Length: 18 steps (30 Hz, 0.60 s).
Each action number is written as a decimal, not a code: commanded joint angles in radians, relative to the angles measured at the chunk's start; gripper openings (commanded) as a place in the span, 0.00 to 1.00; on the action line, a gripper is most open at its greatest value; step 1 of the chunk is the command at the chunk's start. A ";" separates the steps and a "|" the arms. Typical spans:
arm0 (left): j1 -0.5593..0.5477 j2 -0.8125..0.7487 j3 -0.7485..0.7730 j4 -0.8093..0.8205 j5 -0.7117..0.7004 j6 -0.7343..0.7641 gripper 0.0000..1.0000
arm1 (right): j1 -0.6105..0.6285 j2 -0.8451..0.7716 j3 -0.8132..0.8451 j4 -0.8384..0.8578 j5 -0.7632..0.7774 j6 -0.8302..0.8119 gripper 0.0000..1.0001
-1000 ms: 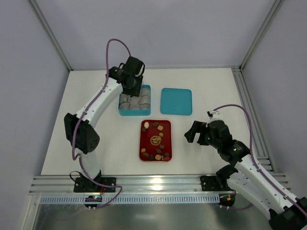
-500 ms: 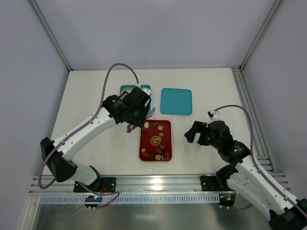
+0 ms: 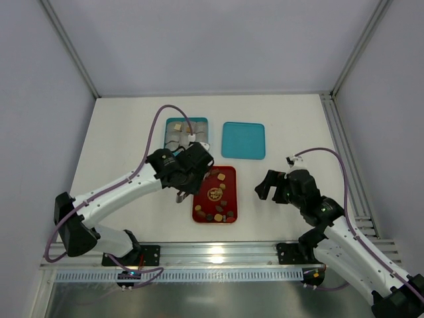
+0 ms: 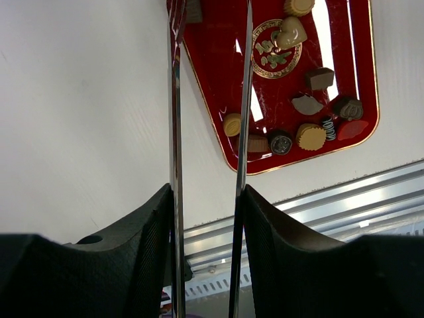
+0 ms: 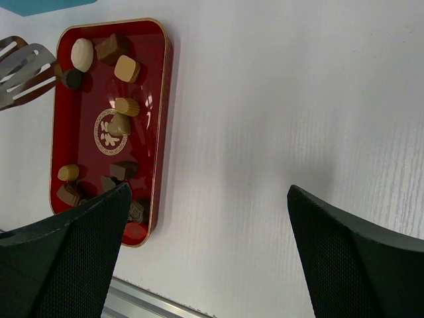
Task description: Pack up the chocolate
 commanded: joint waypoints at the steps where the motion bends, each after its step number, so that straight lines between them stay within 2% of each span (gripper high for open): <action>1: -0.008 -0.041 -0.025 0.001 -0.046 -0.063 0.45 | 0.004 -0.001 -0.001 0.050 0.000 0.009 1.00; 18: -0.011 -0.014 -0.076 0.052 -0.050 -0.078 0.44 | 0.006 0.000 -0.015 0.062 -0.003 0.009 1.00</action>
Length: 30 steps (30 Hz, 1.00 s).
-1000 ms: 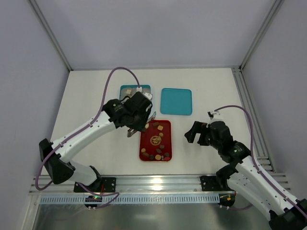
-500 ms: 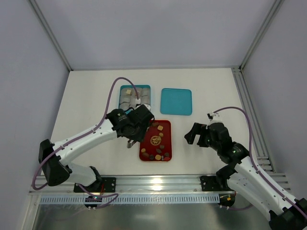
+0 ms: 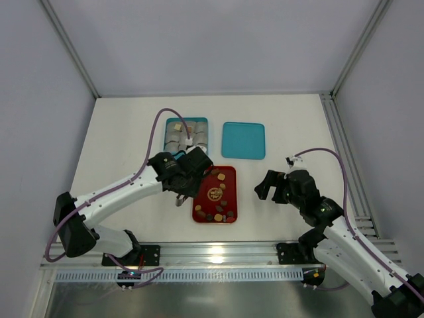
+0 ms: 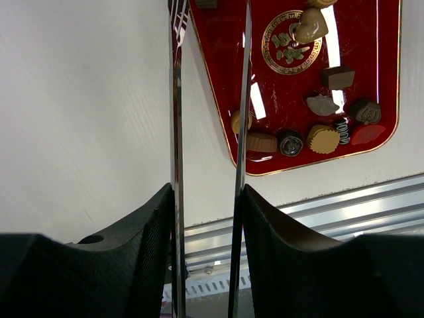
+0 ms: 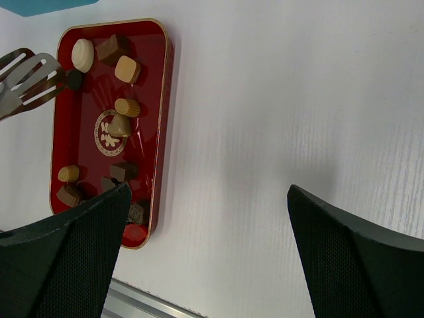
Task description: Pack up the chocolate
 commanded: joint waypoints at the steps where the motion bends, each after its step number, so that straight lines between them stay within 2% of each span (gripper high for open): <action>1: -0.005 -0.001 0.000 0.042 -0.017 -0.005 0.43 | 0.003 0.000 0.000 0.038 -0.002 0.006 1.00; 30: -0.007 0.053 -0.013 0.057 -0.027 0.006 0.43 | 0.004 -0.001 -0.017 0.047 -0.002 0.011 1.00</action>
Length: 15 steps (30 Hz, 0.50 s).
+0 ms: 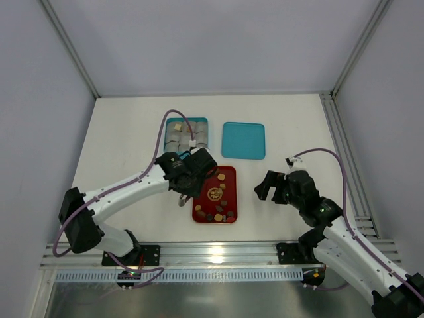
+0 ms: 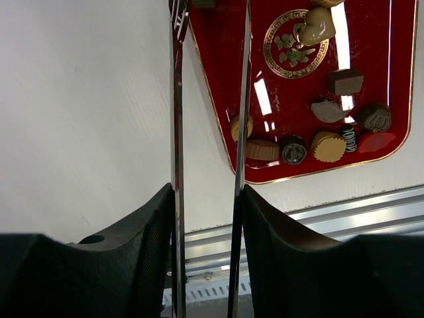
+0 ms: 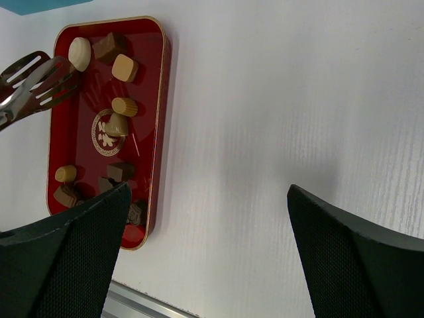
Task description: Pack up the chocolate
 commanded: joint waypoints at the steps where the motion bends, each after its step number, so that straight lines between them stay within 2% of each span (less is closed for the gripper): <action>1: -0.005 0.002 -0.001 0.027 -0.026 0.006 0.43 | 0.004 -0.001 -0.003 0.033 0.000 0.010 1.00; 15: -0.006 0.020 -0.002 0.035 -0.017 0.008 0.43 | 0.004 0.000 -0.005 0.037 0.002 0.008 1.00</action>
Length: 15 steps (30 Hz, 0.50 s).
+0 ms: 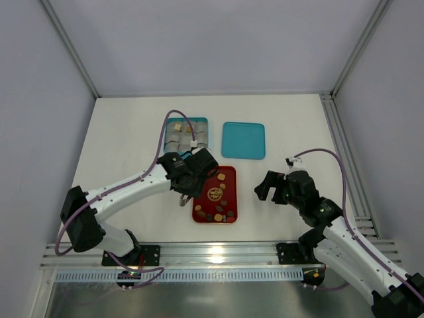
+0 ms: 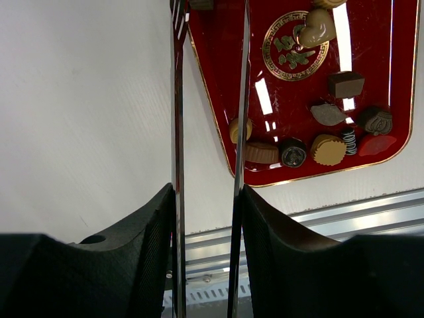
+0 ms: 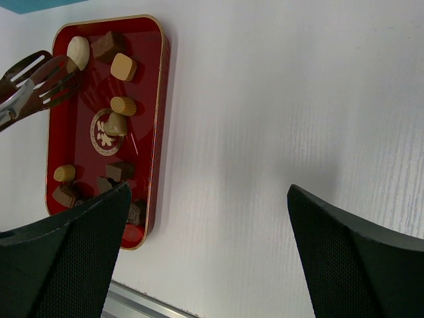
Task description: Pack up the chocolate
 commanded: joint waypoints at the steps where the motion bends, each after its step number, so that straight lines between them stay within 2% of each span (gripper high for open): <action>1: -0.006 0.002 -0.001 0.023 -0.017 0.007 0.42 | 0.004 0.000 -0.001 0.039 0.002 0.008 1.00; 15: -0.006 0.012 -0.014 0.032 -0.012 0.007 0.39 | 0.004 0.000 -0.003 0.039 0.002 0.008 1.00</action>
